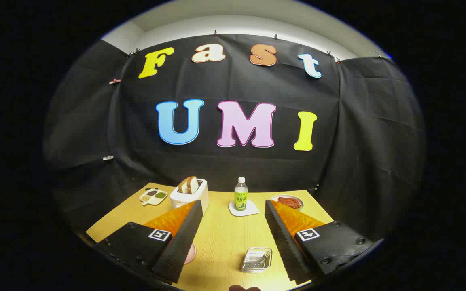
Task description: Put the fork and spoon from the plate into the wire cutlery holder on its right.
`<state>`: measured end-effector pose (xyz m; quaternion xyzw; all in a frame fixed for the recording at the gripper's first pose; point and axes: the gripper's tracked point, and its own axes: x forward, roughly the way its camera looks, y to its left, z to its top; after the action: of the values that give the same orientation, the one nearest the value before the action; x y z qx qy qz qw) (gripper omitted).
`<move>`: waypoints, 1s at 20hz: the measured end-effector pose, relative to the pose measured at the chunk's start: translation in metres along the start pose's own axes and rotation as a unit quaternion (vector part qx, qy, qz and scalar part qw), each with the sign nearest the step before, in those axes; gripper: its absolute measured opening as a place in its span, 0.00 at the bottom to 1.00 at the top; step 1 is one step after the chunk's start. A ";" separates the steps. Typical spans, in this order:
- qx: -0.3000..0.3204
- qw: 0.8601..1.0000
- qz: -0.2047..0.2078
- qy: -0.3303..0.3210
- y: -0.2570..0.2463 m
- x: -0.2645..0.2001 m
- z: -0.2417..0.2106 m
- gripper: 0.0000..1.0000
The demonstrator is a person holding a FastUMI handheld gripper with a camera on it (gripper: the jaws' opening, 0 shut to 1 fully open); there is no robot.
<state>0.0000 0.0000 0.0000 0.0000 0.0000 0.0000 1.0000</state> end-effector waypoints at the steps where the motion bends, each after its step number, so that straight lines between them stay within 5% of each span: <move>1: 0.006 1.000 0.004 -0.002 -0.003 0.002 0.003 0.97; 20: 0.020 1.000 0.013 0.014 0.023 0.005 -0.021 0.97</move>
<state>0.0050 0.0227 -0.0210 0.0195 0.0142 0.0125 0.9996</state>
